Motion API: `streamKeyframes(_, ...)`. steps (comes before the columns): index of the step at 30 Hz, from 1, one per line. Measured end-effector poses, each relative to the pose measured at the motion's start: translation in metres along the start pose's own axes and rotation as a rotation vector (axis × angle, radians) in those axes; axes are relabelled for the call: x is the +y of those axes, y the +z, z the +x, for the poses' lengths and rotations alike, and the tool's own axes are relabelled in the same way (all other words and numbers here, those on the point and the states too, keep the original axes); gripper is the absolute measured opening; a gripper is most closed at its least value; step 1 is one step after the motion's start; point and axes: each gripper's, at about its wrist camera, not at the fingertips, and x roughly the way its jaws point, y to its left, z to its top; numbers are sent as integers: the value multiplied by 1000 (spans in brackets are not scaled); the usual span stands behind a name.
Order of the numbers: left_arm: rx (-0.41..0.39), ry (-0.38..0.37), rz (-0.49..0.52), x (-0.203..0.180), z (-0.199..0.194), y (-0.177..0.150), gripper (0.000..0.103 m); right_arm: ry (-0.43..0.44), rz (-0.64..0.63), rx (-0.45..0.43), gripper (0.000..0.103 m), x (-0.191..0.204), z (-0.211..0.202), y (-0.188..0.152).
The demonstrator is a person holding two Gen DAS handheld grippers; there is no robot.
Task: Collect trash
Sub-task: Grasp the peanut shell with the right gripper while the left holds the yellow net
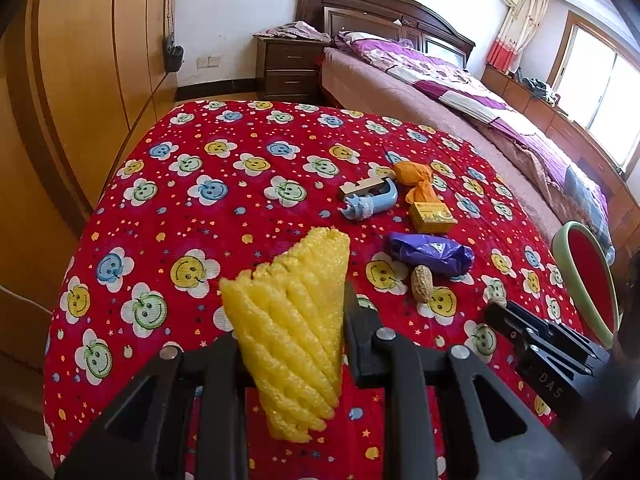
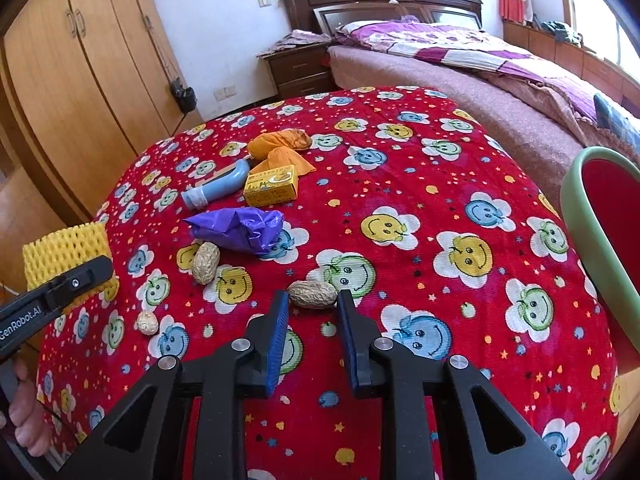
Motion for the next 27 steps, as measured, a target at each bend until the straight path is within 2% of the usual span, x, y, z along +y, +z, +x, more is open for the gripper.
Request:
streamKeyframes(7, -5, -8, 16, -8, -4, -1, 25, -6, 18, -37, 24, -6, -22, -2)
streamKeyframes(27, 12, -98, 103, -58, -14, -3, 25, -143, 62, -216, 24, -46, -93, -4)
